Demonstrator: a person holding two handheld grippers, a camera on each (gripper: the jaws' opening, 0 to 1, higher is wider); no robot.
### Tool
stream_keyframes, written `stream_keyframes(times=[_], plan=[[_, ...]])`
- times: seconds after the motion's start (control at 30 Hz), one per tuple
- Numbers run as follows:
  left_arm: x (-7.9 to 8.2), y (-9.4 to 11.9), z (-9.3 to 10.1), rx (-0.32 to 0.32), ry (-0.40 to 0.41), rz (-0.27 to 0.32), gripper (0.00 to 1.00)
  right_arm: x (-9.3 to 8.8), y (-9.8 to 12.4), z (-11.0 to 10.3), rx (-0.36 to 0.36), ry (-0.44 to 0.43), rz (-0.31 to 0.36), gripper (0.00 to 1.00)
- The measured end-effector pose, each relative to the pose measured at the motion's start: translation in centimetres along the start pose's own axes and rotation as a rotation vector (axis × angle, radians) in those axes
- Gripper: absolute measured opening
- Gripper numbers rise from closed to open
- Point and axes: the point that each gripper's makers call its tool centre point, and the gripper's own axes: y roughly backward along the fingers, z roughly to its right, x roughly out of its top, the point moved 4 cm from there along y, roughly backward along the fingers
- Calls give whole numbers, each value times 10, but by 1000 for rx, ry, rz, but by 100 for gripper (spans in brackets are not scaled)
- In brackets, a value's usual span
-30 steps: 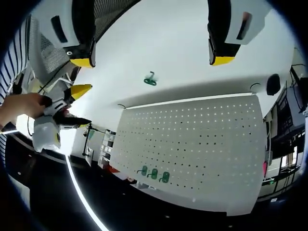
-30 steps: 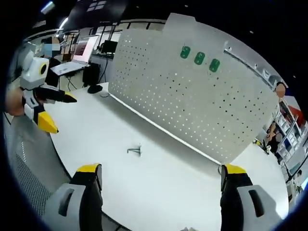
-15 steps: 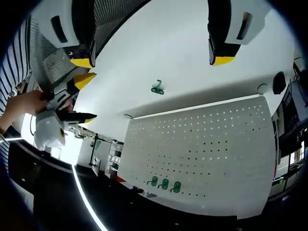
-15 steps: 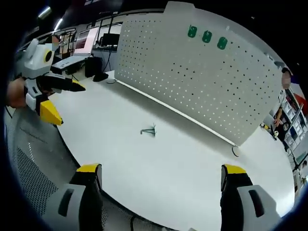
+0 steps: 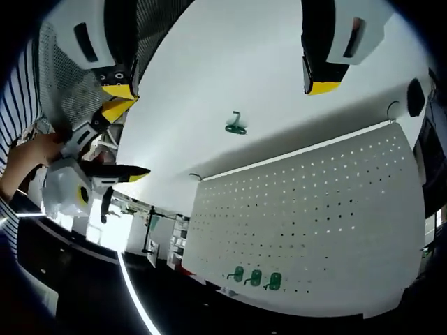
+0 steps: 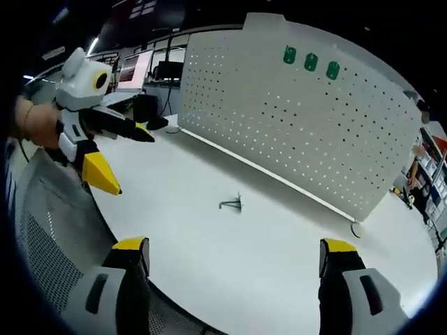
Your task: Insert the hook assembly into the mounting plate slot until the hook locks in place.
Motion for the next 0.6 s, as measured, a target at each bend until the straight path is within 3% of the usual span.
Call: stream_keyframes(times=[0.23,0.37,0.6], plan=[[4,-30,-2,-71,-73,-48,96,0,-3,-6,25,13,9,96],[6,-44,-3,-102,-106,-72,93,4,-5,-15,99,-77,45,96],[14,-70,-9,-156,-159,-106,88,1,-7,-17,108,-71,31,91]])
